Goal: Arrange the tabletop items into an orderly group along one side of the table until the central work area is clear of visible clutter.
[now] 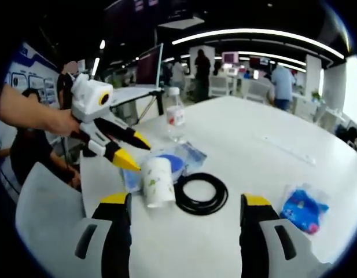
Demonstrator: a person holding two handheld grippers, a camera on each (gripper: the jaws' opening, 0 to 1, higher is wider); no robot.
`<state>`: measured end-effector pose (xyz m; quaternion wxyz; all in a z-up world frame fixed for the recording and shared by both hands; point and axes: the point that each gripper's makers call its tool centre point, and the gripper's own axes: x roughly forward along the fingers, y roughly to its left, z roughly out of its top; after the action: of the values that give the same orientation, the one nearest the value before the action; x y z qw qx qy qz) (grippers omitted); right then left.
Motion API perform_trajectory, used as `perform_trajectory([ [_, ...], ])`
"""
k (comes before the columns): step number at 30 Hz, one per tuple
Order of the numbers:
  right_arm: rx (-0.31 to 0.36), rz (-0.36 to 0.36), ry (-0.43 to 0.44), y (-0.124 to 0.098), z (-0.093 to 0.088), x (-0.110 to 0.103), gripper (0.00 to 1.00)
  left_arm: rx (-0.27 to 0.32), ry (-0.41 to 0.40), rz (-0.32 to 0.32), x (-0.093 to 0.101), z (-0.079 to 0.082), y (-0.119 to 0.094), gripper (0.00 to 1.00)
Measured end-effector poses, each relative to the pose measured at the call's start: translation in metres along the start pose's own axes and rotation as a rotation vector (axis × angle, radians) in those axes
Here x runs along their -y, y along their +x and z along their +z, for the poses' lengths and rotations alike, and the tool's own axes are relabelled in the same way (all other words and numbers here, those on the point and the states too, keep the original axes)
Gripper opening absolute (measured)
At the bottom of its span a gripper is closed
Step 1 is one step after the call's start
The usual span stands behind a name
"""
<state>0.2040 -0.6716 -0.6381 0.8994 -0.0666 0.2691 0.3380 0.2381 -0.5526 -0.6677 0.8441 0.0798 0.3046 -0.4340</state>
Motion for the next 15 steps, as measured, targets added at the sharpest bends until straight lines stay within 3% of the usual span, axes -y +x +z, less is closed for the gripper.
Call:
perform_trajectory([
  [9, -0.016, -0.004, 0.018, 0.0, -0.011, 0.003, 0.74, -0.032, -0.033, -0.057, 0.009, -0.011, 0.013, 0.22],
  [15, -0.031, -0.001, 0.022, 0.002, -0.017, 0.005, 0.74, -0.018, -0.044, -0.093, 0.015, -0.008, 0.017, 0.18],
])
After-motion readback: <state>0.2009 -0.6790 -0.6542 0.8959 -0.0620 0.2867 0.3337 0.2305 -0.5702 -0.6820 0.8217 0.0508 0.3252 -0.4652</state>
